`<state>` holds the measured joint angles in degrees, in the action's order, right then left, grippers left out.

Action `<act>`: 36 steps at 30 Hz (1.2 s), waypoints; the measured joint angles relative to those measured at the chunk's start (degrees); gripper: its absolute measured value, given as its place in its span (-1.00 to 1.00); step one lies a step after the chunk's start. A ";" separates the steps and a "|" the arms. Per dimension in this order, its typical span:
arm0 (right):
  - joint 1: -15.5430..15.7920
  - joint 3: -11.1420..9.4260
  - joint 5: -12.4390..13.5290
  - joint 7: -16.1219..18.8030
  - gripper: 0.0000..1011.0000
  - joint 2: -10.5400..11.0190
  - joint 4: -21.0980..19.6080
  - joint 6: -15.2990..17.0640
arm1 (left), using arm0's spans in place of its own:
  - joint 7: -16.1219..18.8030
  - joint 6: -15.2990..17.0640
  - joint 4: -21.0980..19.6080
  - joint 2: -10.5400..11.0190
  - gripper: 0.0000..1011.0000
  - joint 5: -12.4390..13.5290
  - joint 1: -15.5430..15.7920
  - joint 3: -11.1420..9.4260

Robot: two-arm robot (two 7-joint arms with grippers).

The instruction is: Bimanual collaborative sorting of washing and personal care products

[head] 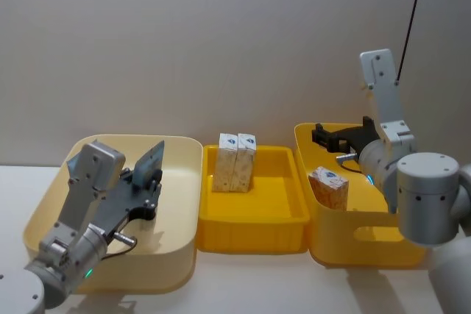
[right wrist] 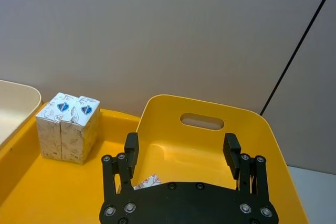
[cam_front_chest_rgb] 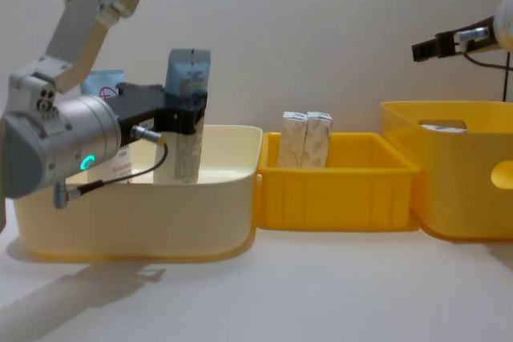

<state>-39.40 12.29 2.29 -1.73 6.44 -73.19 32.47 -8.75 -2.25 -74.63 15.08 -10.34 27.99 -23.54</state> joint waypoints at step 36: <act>1.72 2.49 0.54 7.90 0.98 2.51 -3.61 -2.44 | -9.95 -7.26 -1.59 -3.81 -0.53 -9.99 2.12 4.58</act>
<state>-37.68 14.77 2.83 6.17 8.96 -76.80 30.03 -18.70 -9.51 -76.21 11.27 -20.33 30.12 -18.97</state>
